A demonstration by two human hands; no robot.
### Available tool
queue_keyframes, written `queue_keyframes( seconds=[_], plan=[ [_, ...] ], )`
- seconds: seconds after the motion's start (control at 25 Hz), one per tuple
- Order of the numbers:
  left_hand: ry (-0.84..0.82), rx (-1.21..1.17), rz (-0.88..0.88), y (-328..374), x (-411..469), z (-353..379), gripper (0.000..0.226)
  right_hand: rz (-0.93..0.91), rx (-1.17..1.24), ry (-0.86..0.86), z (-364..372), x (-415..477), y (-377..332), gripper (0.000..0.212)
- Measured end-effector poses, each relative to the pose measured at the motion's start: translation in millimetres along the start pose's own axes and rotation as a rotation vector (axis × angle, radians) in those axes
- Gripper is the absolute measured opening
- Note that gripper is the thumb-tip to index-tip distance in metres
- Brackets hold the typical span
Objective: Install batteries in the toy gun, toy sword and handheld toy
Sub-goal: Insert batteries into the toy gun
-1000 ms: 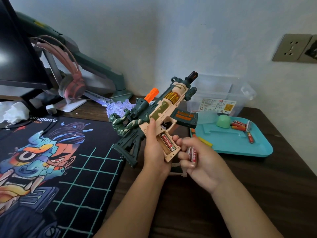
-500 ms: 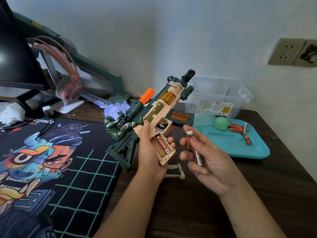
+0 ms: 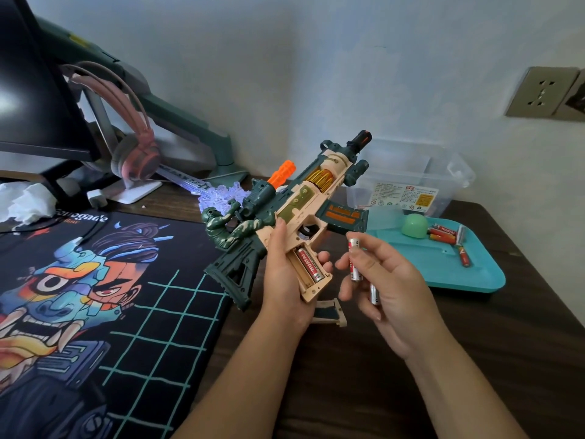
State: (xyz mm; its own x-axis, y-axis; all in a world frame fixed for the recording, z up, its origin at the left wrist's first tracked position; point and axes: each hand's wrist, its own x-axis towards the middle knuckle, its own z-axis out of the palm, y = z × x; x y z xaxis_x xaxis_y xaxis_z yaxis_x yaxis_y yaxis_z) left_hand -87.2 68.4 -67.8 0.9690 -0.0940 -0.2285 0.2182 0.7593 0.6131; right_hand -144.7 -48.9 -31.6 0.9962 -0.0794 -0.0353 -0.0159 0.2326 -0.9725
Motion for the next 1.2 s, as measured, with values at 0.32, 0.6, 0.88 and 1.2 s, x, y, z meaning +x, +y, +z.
queue_keyframes(
  seconds=[0.32, 0.6, 0.88, 1.2],
  plan=[
    [-0.008, -0.041, -0.018, -0.7, 0.7, -1.4, 0.058, -0.273, -0.304, 0.12, 16.1, -12.4, -5.3, 0.016],
    [-0.092, -0.116, -0.043, 2.9, -4.0, 5.2, 0.049, -0.466, -0.673, 0.063, 22.5, -13.4, 13.8, 0.017],
    [-0.068, -0.202, -0.138, 5.5, -2.4, 2.8, 0.049, -0.611, -1.078, 0.125, 30.7, 1.5, 23.2, 0.02],
    [-0.014, -0.248, -0.084, 11.0, 0.8, 3.4, 0.043, -0.581, -1.185, 0.061, 36.2, -0.2, 22.7, 0.017]
  ],
)
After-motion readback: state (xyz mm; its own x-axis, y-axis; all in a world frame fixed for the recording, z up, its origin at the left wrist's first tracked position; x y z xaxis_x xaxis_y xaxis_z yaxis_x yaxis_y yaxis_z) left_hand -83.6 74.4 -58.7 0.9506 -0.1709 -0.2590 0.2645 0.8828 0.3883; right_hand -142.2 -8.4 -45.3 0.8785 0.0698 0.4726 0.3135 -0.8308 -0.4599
